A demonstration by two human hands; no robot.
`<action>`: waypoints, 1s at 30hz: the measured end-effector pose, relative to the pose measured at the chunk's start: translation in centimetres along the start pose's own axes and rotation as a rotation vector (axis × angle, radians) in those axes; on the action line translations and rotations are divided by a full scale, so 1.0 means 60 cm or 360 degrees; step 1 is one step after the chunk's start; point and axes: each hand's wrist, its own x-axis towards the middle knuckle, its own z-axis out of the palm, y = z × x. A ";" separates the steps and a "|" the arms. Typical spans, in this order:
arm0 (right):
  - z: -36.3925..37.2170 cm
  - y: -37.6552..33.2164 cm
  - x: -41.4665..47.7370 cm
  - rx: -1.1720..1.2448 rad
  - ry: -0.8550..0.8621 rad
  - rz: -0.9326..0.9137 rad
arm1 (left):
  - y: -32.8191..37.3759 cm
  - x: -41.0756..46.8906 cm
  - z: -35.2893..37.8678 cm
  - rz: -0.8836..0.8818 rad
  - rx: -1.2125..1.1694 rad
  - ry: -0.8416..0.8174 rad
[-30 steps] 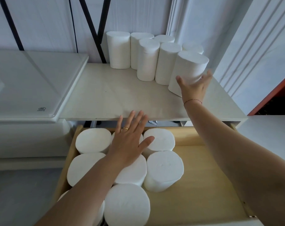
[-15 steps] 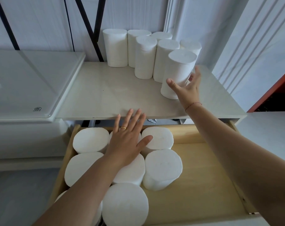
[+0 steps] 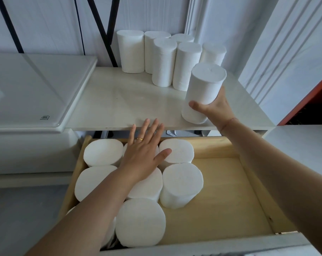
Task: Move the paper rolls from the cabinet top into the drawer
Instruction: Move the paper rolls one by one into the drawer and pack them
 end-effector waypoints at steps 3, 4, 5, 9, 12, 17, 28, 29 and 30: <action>-0.028 -0.013 -0.048 0.0050 -0.0200 -0.0046 | 0.009 -0.003 0.000 0.0019 -0.0006 -0.0030; -0.039 -0.017 -0.064 0.0048 -0.0272 -0.0078 | 0.015 -0.005 0.000 0.0040 -0.0031 -0.0036; -0.049 -0.022 -0.079 0.0037 -0.0330 -0.0095 | 0.024 -0.006 0.001 0.0075 -0.0061 -0.0045; -0.091 -0.030 -0.142 0.0078 -0.0507 -0.0022 | 0.065 -0.022 0.012 0.0320 -0.0125 -0.0243; -0.116 -0.007 -0.188 0.0091 -0.0641 0.0096 | 0.076 -0.034 0.016 0.0387 -0.0067 -0.0351; -0.112 0.063 -0.223 -0.0108 -0.0788 0.0234 | 0.077 -0.038 0.010 0.0410 0.0028 -0.0350; -0.077 0.146 -0.207 -0.0550 -0.0794 0.0390 | 0.077 -0.040 0.010 0.0397 -0.0005 -0.0335; -0.076 0.148 -0.206 -0.0543 -0.0809 0.0402 | 0.077 -0.040 0.011 0.0400 -0.0011 -0.0337; -0.077 0.150 -0.206 -0.0533 -0.0832 0.0415 | 0.076 -0.041 0.011 0.0402 -0.0015 -0.0335</action>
